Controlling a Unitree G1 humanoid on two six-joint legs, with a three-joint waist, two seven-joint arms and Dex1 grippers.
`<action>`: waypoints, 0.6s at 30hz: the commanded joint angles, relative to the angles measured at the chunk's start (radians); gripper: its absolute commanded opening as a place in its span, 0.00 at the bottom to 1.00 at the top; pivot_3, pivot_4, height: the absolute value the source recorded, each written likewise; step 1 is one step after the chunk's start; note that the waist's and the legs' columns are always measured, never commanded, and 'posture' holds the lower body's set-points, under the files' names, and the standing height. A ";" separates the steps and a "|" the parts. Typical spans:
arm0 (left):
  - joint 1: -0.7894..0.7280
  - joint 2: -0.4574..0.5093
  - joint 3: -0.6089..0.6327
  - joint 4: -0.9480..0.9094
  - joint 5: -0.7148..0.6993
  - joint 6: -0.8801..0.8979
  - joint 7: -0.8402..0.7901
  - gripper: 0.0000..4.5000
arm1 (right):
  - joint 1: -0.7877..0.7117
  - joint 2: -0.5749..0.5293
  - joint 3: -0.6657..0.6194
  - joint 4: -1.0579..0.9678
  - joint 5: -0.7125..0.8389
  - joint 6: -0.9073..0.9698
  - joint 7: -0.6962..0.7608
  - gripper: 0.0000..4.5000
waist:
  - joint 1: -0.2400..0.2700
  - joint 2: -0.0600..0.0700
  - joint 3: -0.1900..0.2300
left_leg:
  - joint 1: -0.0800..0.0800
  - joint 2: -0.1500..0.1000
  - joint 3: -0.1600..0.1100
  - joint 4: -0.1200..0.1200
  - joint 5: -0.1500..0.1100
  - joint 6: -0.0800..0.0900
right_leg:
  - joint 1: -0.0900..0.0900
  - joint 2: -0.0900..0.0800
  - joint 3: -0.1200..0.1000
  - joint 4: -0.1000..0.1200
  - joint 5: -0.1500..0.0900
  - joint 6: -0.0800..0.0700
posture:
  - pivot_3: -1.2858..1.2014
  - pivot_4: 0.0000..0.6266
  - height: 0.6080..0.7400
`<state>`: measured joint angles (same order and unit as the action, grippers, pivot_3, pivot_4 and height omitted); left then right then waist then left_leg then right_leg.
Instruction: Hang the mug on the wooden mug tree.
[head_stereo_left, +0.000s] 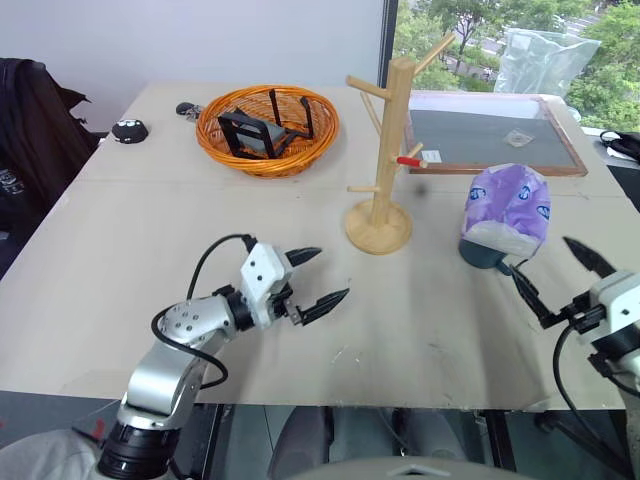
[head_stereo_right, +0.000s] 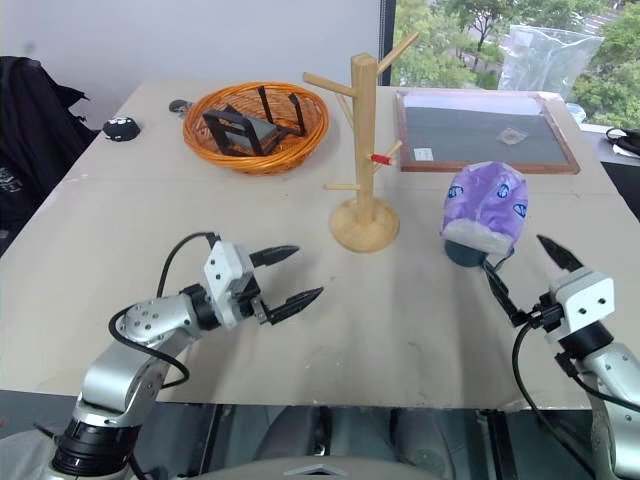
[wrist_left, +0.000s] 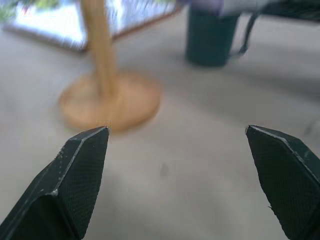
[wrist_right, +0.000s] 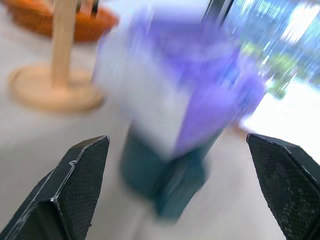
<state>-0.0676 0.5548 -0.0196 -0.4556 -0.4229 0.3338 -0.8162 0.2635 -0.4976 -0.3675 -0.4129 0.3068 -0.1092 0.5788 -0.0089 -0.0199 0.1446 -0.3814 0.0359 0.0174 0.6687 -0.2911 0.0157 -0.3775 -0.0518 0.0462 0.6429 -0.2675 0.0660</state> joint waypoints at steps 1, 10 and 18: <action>-0.064 0.015 -0.006 -0.064 -0.057 0.052 -0.015 1.00 | -0.051 -0.045 0.016 -0.092 -0.008 0.031 0.000 0.99 | -0.003 0.000 0.000 | 0.000 0.000 0.000 0.000 0.000 0.000 | 0.000 0.000 0.000 0.000 0.000 0.000 | 0.52 0.24 0.98; -0.111 0.042 -0.018 -0.141 -0.084 0.132 0.004 1.00 | -0.219 -0.143 0.151 -0.001 -0.162 0.112 0.005 0.99 | 0.003 -0.001 0.000 | 0.000 0.000 0.000 0.000 0.000 0.000 | 0.000 0.001 0.000 0.000 0.000 0.000 | 0.52 0.24 0.98; -0.079 0.054 -0.008 -0.186 -0.092 0.157 0.038 1.00 | -0.233 -0.193 0.174 0.057 -0.213 0.075 0.053 0.58 | 0.002 -0.001 0.001 | -0.001 0.000 0.000 0.000 0.000 0.000 | 0.000 0.000 0.000 -0.001 0.000 0.000 | 0.52 0.24 0.98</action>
<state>-0.1466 0.6058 -0.0406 -0.5853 -0.4979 0.4891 -0.7905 0.0447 -0.6729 -0.1914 -0.3428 0.1039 -0.0093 0.6233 -0.0072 -0.0206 0.1453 -0.3823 0.0355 0.0169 0.6690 -0.2910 0.0156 -0.3778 -0.0514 0.0460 0.6423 -0.2675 0.0659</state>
